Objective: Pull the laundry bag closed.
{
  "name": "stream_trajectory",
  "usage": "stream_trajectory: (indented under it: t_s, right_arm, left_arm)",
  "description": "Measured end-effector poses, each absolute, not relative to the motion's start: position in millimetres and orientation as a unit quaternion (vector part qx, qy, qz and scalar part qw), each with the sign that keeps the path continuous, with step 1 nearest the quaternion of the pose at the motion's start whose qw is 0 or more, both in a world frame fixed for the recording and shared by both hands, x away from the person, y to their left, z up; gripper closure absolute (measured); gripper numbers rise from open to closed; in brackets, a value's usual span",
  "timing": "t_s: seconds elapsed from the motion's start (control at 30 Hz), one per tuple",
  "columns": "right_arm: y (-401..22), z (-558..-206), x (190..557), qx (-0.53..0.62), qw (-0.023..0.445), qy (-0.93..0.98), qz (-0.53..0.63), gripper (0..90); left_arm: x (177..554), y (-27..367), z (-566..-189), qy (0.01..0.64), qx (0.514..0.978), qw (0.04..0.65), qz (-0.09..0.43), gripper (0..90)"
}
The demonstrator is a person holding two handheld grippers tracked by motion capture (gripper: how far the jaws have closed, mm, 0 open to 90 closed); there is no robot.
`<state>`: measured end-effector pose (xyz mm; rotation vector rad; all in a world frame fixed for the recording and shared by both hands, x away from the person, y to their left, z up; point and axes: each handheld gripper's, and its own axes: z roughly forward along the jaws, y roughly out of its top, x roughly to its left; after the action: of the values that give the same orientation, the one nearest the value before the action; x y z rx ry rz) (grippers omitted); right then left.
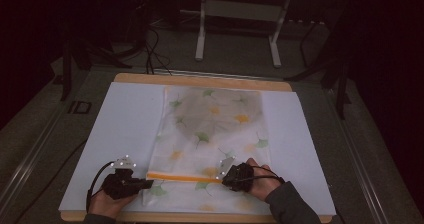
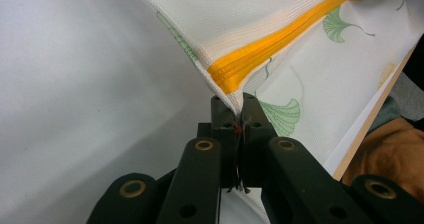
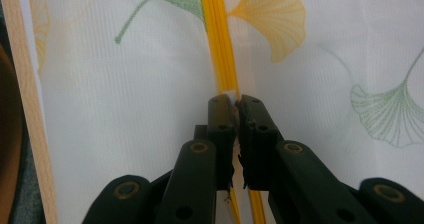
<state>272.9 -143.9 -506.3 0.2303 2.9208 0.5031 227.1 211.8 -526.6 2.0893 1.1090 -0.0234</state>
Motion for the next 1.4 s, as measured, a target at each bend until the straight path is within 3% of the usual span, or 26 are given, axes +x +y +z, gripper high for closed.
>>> stream_trajectory:
  t_s: [1.4]
  right_arm:
    - [-172,-504,275,0.101,0.083,0.977,0.17,84.7]
  left_arm:
    - [227,213,-527,0.435,0.816,0.38,-0.008,88.1]
